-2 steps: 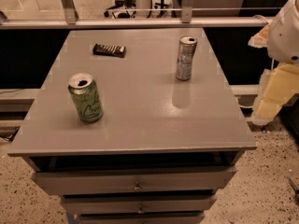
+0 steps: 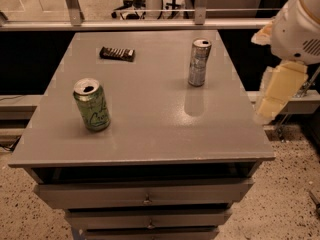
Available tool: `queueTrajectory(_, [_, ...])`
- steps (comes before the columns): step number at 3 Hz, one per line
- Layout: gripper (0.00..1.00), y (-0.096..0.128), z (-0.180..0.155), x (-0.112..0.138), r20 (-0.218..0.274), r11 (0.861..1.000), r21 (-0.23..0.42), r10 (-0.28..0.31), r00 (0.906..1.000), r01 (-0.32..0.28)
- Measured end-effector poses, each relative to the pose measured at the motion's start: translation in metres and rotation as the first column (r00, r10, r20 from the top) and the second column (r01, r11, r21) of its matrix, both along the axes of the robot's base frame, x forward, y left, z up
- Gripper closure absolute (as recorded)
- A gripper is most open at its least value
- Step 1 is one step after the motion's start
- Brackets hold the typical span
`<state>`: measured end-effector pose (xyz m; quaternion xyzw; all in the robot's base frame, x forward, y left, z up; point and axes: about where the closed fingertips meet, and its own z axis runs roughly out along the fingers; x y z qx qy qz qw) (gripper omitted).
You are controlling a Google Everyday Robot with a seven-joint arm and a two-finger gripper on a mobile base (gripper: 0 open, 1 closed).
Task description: Move rxbar chocolate near redbull can
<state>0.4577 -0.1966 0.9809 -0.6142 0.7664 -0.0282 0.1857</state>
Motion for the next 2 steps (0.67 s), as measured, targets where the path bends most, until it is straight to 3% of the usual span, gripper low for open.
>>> queueTrajectory(1, [0.00, 0.035, 0.008, 0.038, 0.055, 0.997, 0.041, 0.069, 0.9961, -0.072])
queueTrajectory(2, [0.00, 0.093, 0.028, 0.095, 0.147, 0.979, 0.103, 0.157, 0.9765, -0.173])
